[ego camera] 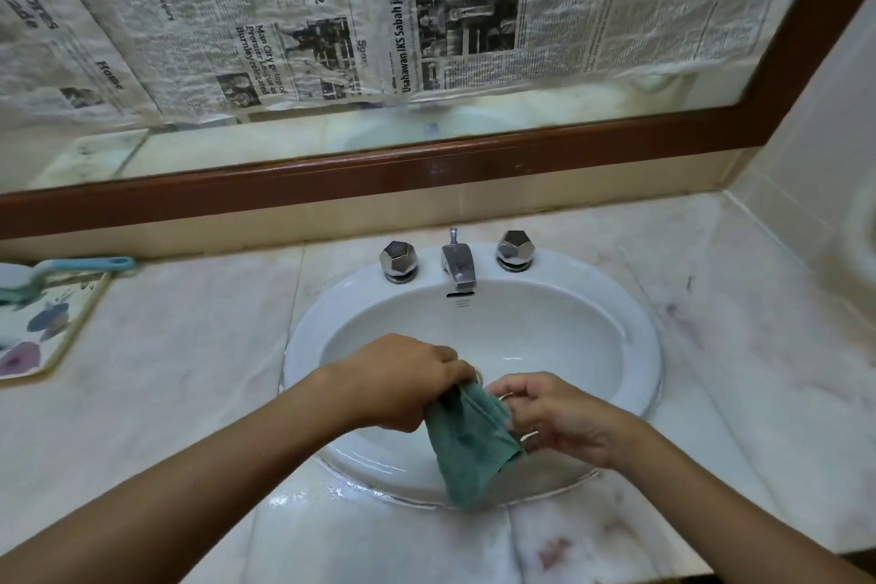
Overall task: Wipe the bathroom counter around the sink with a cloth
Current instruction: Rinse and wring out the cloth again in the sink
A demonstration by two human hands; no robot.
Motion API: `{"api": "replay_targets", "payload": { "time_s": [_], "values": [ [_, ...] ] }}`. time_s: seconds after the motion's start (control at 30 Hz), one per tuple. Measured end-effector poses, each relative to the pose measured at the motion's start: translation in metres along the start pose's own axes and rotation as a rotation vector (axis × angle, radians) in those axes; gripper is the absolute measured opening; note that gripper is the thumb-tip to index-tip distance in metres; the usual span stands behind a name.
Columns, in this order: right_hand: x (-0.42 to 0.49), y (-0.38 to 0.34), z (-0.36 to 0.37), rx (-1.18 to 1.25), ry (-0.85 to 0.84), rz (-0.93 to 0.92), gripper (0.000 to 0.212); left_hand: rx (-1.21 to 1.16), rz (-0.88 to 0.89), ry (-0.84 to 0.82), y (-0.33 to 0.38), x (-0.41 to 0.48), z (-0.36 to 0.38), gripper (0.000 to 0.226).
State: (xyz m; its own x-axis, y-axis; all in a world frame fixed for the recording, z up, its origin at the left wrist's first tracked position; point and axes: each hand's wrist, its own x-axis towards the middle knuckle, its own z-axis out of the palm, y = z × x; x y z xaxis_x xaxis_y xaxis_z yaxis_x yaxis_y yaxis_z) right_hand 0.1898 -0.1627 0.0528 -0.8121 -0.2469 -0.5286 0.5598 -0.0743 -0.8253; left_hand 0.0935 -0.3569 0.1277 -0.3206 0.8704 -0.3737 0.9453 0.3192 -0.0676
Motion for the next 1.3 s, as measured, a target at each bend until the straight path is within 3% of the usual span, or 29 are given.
{"api": "replay_targets", "payload": {
  "time_s": [0.1, 0.2, 0.27, 0.4, 0.5, 0.6, 0.67, 0.73, 0.8, 0.87, 0.93, 1.0, 1.1, 1.2, 1.3],
  "values": [
    [-0.002, -0.026, -0.009, -0.106, -0.321, -0.034, 0.054, 0.142, 0.073, 0.100, 0.002, 0.001, -0.010, 0.053],
    [0.005, -0.042, 0.008, -0.314, -0.450, -0.022, 0.057, 0.207, 0.138, 0.210, 0.000, 0.004, -0.026, 0.042],
    [0.014, -0.044, 0.022, -0.276, -0.433, -0.033, 0.046, 0.225, 0.182, 0.294, -0.005, 0.008, -0.030, 0.037],
    [0.027, -0.033, 0.032, 0.061, -0.338, 0.004, 0.032, 0.269, 0.158, 0.367, -0.024, 0.011, -0.023, 0.022],
    [0.027, -0.032, 0.035, 0.046, -0.180, 0.041, 0.033, 0.203, 0.079, 0.375, -0.038, 0.009, -0.010, 0.018],
    [0.021, -0.041, 0.026, 0.037, -0.262, 0.063, 0.035, 0.116, 0.012, 0.368, -0.042, 0.007, 0.001, 0.017],
    [0.014, -0.047, 0.023, -0.031, -0.306, 0.087, 0.026, 0.078, -0.063, 0.303, -0.040, 0.007, 0.001, 0.020],
    [0.011, -0.053, 0.028, -0.366, -0.147, 0.052, 0.029, -0.015, -0.113, 0.239, -0.033, 0.008, -0.001, 0.019],
    [0.010, -0.060, 0.032, -0.972, 0.162, -0.037, 0.035, -0.165, -0.178, 0.213, -0.024, 0.010, 0.000, 0.020],
    [0.009, -0.068, 0.033, -1.472, 0.410, -0.216, 0.020, -0.539, -0.301, 0.176, -0.012, 0.014, 0.004, 0.028],
    [0.013, -0.071, 0.022, -1.585, 0.495, -0.430, 0.013, -1.058, -0.415, 0.157, 0.001, 0.017, 0.007, 0.027],
    [0.023, -0.065, 0.010, -1.669, 0.553, -0.612, 0.022, -1.429, -0.446, 0.122, 0.011, 0.022, 0.011, 0.025],
    [0.036, -0.062, 0.000, -1.694, 0.573, -0.629, 0.030, -1.824, -0.416, -0.022, 0.013, 0.031, 0.017, 0.022],
    [0.046, -0.058, -0.002, -1.675, 0.614, -0.648, 0.043, -1.759, -0.403, -0.057, 0.000, 0.032, 0.019, 0.026],
    [0.039, -0.048, 0.003, -1.602, 0.522, -0.708, 0.050, -1.292, -0.474, 0.037, -0.011, 0.024, 0.020, 0.016]
  ]
}}
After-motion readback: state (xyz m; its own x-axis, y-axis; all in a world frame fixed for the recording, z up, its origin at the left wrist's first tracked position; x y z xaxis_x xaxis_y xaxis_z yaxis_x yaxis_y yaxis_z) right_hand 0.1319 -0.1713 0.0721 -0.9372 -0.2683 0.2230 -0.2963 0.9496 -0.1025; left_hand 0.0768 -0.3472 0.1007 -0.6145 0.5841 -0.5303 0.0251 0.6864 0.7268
